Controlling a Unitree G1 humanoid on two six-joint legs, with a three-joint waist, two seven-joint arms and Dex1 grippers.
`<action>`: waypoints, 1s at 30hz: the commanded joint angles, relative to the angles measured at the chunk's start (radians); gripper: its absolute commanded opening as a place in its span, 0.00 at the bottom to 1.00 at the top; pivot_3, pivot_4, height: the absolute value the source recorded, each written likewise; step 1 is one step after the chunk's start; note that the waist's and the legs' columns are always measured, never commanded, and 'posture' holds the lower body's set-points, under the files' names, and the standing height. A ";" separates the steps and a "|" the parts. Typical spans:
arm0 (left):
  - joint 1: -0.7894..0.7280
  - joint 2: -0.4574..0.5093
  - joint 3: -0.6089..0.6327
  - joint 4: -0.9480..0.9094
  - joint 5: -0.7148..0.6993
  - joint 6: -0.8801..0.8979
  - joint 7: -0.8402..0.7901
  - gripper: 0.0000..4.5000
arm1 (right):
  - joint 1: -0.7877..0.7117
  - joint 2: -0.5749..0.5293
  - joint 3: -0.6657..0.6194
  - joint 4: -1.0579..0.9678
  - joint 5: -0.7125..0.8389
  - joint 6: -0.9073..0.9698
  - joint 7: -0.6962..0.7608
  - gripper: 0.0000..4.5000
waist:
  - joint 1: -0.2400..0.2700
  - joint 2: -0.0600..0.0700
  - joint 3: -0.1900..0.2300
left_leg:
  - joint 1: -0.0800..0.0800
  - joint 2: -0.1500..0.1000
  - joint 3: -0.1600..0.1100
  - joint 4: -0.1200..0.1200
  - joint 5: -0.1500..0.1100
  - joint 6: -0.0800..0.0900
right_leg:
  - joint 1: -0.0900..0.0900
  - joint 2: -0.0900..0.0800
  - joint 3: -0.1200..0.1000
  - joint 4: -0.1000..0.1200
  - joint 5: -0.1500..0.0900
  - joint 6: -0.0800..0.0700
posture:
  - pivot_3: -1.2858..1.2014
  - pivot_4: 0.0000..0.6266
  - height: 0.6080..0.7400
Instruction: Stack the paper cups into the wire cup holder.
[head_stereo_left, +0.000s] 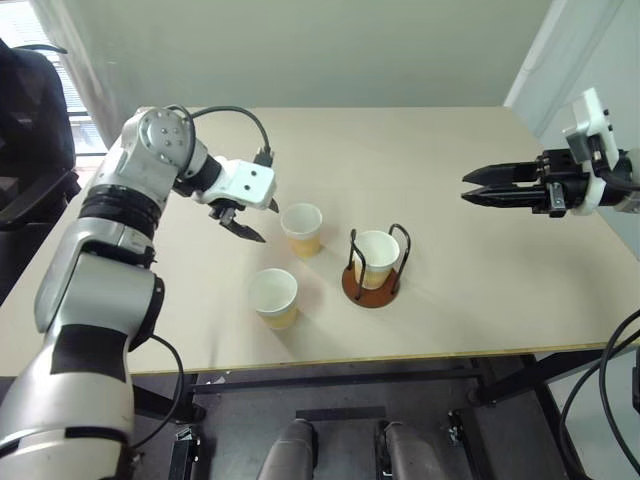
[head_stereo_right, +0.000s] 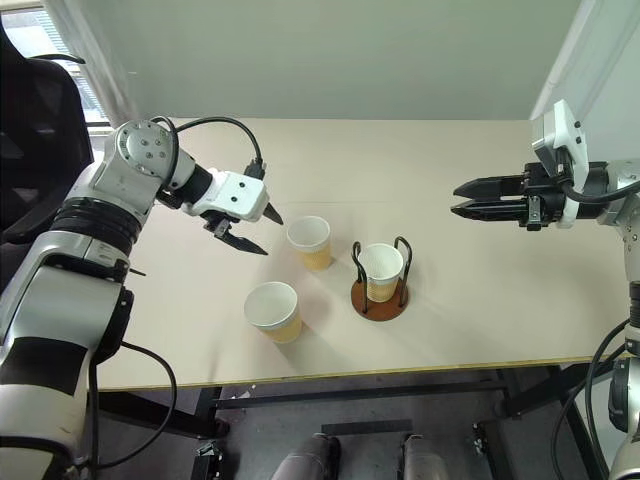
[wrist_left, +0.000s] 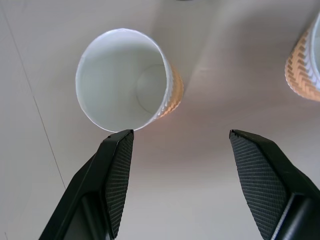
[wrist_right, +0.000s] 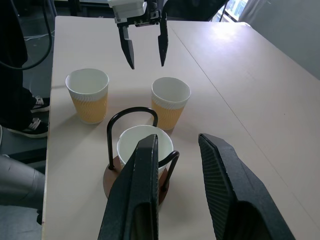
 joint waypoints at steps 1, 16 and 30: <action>-0.025 -0.018 0.010 -0.006 0.023 -0.036 0.013 0.73 | 0.017 -0.025 -0.015 -0.025 0.008 -0.033 0.020 0.26 | 0.002 0.000 0.000 | 0.000 0.000 0.000 0.000 0.000 0.000 | 0.000 0.001 0.000 0.000 0.000 0.000 | 0.52 0.24 1.00; -0.040 -0.065 -0.001 0.062 0.119 -0.105 0.099 0.73 | 0.096 -0.051 -0.014 -0.055 0.009 -0.100 0.058 0.26 | 0.001 0.000 0.000 | -0.002 -0.002 0.002 0.007 -0.003 0.004 | 0.001 -0.001 0.000 -0.001 0.001 0.003 | 0.52 0.24 1.00; -0.040 -0.116 -0.006 0.120 0.188 -0.170 0.187 0.73 | 0.091 -0.052 -0.008 -0.060 0.003 -0.103 0.056 0.26 | 0.003 0.000 0.000 | -0.003 -0.004 0.003 0.007 -0.003 0.005 | 0.001 -0.003 0.000 -0.001 0.002 0.005 | 0.52 0.24 1.00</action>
